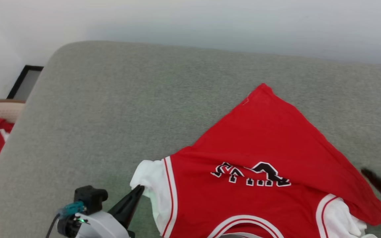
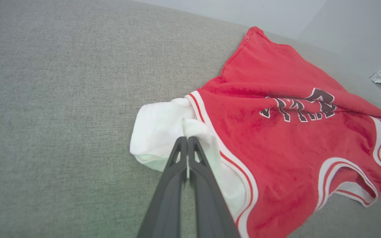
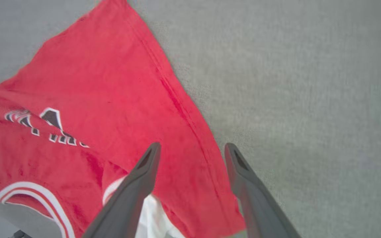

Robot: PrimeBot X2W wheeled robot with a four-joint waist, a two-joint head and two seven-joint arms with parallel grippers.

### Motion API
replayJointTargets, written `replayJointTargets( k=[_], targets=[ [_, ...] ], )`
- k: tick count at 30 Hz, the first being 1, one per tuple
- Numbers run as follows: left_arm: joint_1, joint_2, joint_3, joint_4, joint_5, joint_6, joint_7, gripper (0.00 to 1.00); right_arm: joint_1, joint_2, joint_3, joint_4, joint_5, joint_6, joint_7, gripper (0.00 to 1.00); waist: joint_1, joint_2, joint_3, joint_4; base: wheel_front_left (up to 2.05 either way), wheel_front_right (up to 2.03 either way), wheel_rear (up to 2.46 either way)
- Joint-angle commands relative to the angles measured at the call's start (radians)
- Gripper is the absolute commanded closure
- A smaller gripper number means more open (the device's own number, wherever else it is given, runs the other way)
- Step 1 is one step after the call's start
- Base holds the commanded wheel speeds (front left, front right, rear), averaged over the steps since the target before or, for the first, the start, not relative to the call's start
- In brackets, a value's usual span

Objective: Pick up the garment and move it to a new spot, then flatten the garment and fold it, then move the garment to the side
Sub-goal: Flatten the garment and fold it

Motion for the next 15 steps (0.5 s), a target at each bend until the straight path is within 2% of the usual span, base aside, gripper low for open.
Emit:
replayJointTargets(
  k=[1,5,8,15],
  targets=[
    [-0.011,-0.005,-0.002,-0.003,0.006,-0.003,0.002,1.0,-0.027,0.009,0.002,-0.017,-0.01,-0.001,0.005,0.0,0.0,0.0,0.005,0.019,0.0,0.0,0.0],
    [-0.041,-0.023,-0.021,-0.006,0.023,-0.015,0.014,1.0,-0.127,-0.011,0.045,-0.043,-0.059,-0.001,-0.024,0.0,0.0,0.0,0.023,0.067,0.0,0.0,0.0],
    [-0.07,-0.043,-0.033,0.002,0.034,-0.029,0.022,1.0,-0.23,-0.032,0.115,-0.007,-0.082,-0.001,-0.09,0.0,0.0,0.0,0.043,0.105,0.0,0.0,0.0],
    [-0.148,-0.108,-0.074,0.044,0.057,-0.073,0.028,1.0,-0.474,-0.096,0.32,0.23,-0.083,-0.001,-0.269,0.0,0.0,0.0,0.096,0.199,0.0,0.0,0.0]
  ],
)
